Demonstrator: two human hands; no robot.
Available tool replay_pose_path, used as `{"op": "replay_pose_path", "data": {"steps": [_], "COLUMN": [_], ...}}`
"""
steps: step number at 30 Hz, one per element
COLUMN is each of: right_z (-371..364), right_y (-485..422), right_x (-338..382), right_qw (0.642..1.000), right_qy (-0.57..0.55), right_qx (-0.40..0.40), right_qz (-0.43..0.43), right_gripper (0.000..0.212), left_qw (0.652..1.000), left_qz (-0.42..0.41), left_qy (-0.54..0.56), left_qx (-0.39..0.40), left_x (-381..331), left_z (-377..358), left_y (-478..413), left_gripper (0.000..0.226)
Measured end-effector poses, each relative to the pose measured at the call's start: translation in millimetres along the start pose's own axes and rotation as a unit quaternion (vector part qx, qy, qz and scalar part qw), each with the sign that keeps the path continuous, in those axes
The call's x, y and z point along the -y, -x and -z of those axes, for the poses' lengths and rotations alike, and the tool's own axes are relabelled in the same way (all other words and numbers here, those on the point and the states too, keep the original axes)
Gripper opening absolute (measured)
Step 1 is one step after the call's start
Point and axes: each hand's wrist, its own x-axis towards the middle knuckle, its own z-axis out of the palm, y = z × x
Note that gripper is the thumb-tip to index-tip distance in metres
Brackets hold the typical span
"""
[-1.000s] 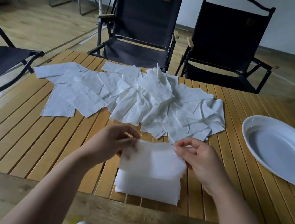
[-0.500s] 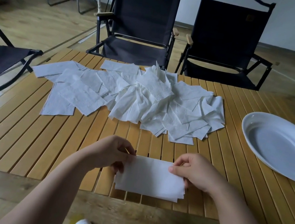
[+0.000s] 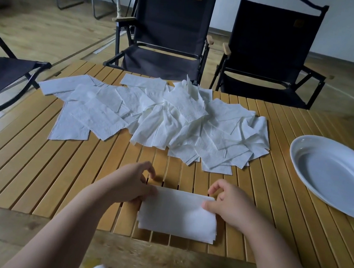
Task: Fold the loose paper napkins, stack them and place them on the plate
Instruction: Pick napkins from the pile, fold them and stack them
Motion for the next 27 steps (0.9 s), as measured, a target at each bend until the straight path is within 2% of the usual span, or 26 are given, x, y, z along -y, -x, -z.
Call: {"op": "replay_pose_path", "data": {"steps": [4, 7, 10, 13, 17, 22, 27], "right_z": [2.9, 10.1, 11.5, 5.5, 3.6, 8.1, 8.5], "right_y": [-3.2, -9.5, -13.3, -16.3, -23.6, -33.2, -38.8], "right_x": [-1.6, -4.9, -10.3, -16.7, -23.7, -34.5, -45.0], "right_qw": [0.999, 0.987, 0.975, 0.973, 0.973, 0.972, 0.968], "right_qy": [-0.019, -0.073, -0.058, -0.021, 0.004, 0.003, 0.014], "right_qx": [-0.042, -0.141, -0.211, -0.229, -0.230, -0.228, -0.238], "right_qz": [0.009, 0.019, 0.028, 0.019, 0.018, 0.050, 0.078], "right_gripper": [0.027, 0.019, 0.024, 0.037, 0.041, 0.038, 0.031], "left_qw": [0.996, 0.985, 0.966, 0.953, 0.936, 0.929, 0.928], "left_qz": [-0.001, -0.037, -0.111, -0.183, -0.218, -0.244, -0.251], "left_qy": [-0.087, -0.090, -0.095, -0.147, -0.239, -0.254, -0.246], "left_qx": [-0.036, -0.145, -0.212, -0.191, -0.138, -0.113, -0.128], "left_x": [-4.7, -12.1, -23.4, -40.8, -57.0, -54.8, -51.8], "left_z": [0.0, -4.2, -15.0, -29.7, -45.8, -52.8, -48.7], "left_y": [-3.0, -6.1, -17.3, -31.8, -47.4, -61.3, -64.5], "left_gripper": [0.030, 0.024, 0.025, 0.031, 0.038, 0.045, 0.036]}}
